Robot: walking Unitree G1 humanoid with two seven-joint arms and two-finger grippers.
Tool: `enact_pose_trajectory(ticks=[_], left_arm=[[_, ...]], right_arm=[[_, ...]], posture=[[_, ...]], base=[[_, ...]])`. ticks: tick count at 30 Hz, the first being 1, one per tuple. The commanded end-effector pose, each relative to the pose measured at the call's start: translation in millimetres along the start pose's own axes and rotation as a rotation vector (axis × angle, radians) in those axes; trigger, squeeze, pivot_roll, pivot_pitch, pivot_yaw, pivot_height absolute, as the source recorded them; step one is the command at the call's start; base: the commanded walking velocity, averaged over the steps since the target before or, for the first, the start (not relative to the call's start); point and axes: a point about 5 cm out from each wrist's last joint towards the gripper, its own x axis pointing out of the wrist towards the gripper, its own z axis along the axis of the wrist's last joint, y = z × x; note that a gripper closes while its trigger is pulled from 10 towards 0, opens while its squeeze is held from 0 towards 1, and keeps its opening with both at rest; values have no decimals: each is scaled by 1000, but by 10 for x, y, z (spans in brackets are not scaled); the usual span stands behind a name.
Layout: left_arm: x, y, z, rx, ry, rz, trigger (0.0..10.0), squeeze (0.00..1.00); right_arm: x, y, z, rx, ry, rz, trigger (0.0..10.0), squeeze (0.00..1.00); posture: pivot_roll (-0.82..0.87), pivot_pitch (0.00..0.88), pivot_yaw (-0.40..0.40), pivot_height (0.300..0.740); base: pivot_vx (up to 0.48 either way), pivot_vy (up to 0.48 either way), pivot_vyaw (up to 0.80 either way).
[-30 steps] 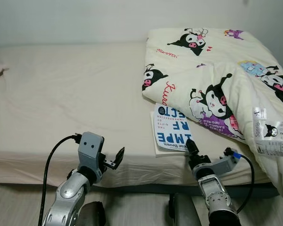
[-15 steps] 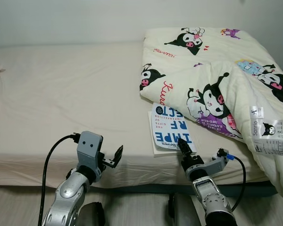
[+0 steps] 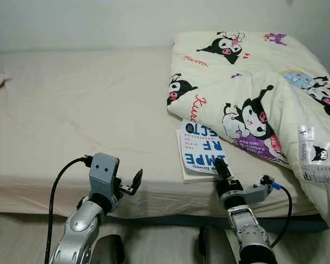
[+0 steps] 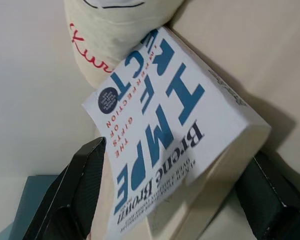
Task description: Clean up the room
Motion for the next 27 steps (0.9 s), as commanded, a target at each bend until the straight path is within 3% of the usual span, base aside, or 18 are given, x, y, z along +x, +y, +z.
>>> enact_pose_trajectory(ticks=[1,2,4,6,23,25,27], left_arm=[[-19,36,-16,6,4,16,10000,0],[-18,36,-15,7,3,16,10000,0],[-16,37,-14,7,3,17,10000,0],[-13,35,-11,8,2,18,10000,0],[59,64,18,22,-18,36,10000,0],[68,69,22,23,-22,41,10000,0],[90,107,27,19,-21,71,10000,0]], right_arm=[[-10,-29,-50,19,10,-9,9843,0],[-7,-29,-51,17,12,-10,6196,0],[-5,-30,-52,16,13,-10,6196,0],[-6,-44,-51,16,8,-20,196,0],[-10,-25,-93,-16,31,12,0,0],[-10,-1,-99,-37,43,30,0,0],[1,139,-111,-85,72,112,0,0]], posture=[[30,194,58,573],[30,194,58,573],[31,194,58,573],[32,191,60,573],[25,154,64,573],[23,145,63,573],[21,132,62,573]], base=[[0,0,0],[0,0,0],[0,0,0],[0,0,0],[0,0,0],[0,0,0],[0,0,0]])
